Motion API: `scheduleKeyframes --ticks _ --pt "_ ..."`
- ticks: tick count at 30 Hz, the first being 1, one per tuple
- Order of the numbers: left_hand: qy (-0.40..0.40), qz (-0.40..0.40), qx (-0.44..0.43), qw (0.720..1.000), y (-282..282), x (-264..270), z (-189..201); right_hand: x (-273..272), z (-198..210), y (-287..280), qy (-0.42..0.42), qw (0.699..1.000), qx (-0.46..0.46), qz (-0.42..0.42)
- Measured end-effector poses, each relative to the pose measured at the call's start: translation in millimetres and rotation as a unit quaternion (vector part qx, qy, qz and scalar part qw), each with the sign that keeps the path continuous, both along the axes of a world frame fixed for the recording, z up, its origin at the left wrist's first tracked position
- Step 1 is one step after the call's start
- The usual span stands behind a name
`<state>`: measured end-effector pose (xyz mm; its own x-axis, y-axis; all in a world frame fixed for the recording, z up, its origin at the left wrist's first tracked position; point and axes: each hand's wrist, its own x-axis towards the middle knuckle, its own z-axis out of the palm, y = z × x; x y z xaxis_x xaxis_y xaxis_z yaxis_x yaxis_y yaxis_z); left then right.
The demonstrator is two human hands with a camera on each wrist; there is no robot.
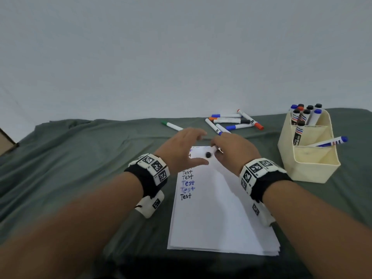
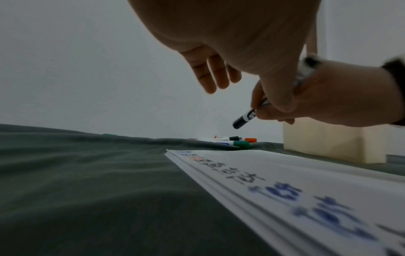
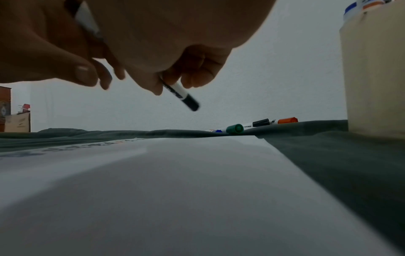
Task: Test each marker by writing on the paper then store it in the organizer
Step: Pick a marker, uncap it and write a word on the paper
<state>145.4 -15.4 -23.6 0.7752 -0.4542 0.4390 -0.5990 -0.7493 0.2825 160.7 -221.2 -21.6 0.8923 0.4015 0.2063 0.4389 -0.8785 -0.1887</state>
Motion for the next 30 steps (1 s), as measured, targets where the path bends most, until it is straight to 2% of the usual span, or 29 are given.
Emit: scheduleKeyframes --ticks 4,7,10,11,15,22,30 --pt "0.064 0.038 0.075 0.994 2.5 14.7 8.2 -5.7 -0.4 -0.9 -0.019 0.999 0.035 0.015" --pt "0.058 0.03 0.152 0.986 -3.6 27.2 10.2 -10.7 2.5 -0.4 0.002 0.996 0.078 0.052" --pt "0.07 0.043 0.237 0.968 -11.2 39.2 11.1 -10.0 3.2 -0.2 0.005 0.995 0.089 0.042" --pt "0.091 0.056 0.239 0.965 -11.7 41.7 11.4 -8.6 2.6 -0.5 0.0 0.996 0.079 0.037" --pt "0.187 0.108 0.156 0.964 -0.1 40.5 5.6 -2.4 -1.5 -1.9 0.004 0.999 0.037 0.025" --pt "0.172 0.072 0.172 0.967 10.5 30.5 -5.4 5.9 -10.6 -2.6 0.022 0.998 0.046 0.046" --pt "0.203 0.108 0.152 0.961 16.1 32.2 -1.4 9.2 -13.9 -2.3 0.06 0.996 0.057 0.034"
